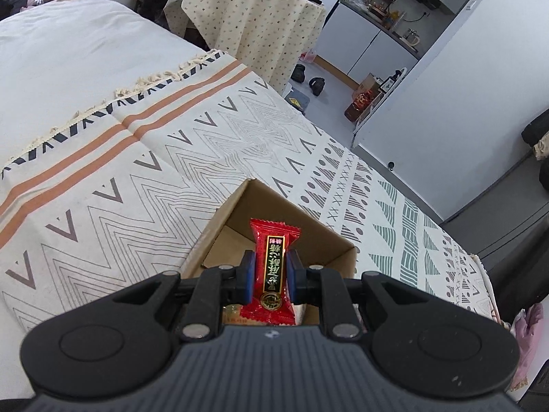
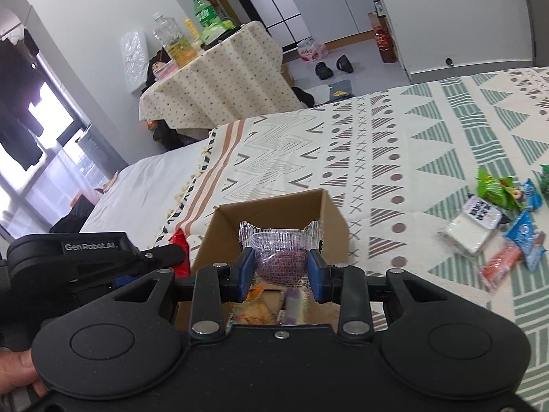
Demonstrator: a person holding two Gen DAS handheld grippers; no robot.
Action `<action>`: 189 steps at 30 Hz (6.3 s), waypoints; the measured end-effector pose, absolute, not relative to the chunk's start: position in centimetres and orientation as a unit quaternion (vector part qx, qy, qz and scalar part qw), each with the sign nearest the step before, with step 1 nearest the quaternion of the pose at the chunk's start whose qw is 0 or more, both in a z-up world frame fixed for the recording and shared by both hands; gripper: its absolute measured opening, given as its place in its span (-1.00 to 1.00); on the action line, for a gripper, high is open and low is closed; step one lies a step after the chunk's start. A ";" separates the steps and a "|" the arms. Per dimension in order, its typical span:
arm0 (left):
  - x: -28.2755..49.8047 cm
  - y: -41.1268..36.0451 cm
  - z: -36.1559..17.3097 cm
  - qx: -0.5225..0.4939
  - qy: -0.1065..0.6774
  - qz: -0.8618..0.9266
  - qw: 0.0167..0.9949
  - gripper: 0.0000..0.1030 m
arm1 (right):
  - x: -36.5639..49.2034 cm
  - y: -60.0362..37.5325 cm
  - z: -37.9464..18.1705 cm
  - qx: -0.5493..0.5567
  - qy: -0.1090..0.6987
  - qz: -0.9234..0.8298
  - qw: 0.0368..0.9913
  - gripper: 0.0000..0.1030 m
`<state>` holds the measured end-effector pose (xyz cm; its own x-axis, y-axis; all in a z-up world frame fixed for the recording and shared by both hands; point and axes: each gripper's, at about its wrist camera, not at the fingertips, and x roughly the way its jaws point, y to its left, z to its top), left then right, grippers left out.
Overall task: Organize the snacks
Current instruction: 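Carry red bar with left tool over the box while right tool carries purple candy, open both, then move both open tools from the box back to the snack pile, then grasp the blue packet with right tool while left tool grasps pink stick snack, then carry pink stick snack with left tool into the box while right tool drops blue packet there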
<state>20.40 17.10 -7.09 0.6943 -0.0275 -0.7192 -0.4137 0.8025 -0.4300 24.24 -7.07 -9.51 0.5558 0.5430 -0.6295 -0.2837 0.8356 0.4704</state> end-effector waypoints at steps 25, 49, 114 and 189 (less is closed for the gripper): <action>18.5 18.0 -7.4 -0.287 0.393 0.150 0.860 0.74 | 23.5 -6.6 -9.7 0.144 0.418 0.200 0.874 0.27; 16.6 10.6 -4.7 -0.235 0.374 0.110 0.891 1.00 | 19.8 -15.6 -7.2 0.142 0.369 0.133 0.909 1.00; 29.2 -7.2 -16.8 -0.201 0.483 -0.009 0.852 0.27 | 29.5 -30.1 -19.9 0.227 0.448 0.154 0.851 -0.23; 26.2 -5.6 -12.9 -0.172 0.450 0.003 0.876 -0.68 | 27.3 -27.8 -16.9 0.190 0.403 0.152 0.882 -0.59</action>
<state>26.16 -5.57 -12.88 0.5947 -0.1496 -0.7899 -0.1606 0.9406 -0.2991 27.26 -27.79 -16.93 0.6295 0.4215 -0.6527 -0.1151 0.8814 0.4581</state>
